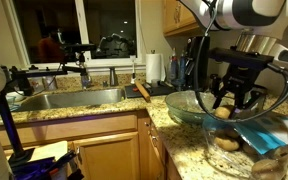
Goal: Remove one potato from the plastic bag and put it in the glass bowl
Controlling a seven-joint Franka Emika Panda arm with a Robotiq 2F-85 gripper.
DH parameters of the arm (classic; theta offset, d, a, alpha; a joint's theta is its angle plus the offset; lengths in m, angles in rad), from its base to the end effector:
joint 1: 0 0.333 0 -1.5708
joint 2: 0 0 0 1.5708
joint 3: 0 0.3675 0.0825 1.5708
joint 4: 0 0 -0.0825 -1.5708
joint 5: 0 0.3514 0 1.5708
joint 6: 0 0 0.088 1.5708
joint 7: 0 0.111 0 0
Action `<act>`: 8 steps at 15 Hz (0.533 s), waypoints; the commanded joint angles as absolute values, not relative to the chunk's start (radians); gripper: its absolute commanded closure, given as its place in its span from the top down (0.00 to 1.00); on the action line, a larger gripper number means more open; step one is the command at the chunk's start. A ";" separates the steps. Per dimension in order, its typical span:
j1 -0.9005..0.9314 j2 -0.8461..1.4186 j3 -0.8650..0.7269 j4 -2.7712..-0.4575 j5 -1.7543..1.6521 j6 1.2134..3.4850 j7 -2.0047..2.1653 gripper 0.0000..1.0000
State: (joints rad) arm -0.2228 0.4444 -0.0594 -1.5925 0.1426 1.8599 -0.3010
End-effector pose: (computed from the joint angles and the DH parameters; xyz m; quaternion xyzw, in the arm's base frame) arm 0.6299 -0.1644 0.4212 -0.9946 0.0152 0.0686 0.0762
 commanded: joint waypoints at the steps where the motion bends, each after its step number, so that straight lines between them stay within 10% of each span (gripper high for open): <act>1: -0.199 0.409 -0.050 -1.603 0.115 1.835 -0.323 0.29; 8: -0.127 0.427 -0.037 -1.559 0.030 1.826 -0.307 0.29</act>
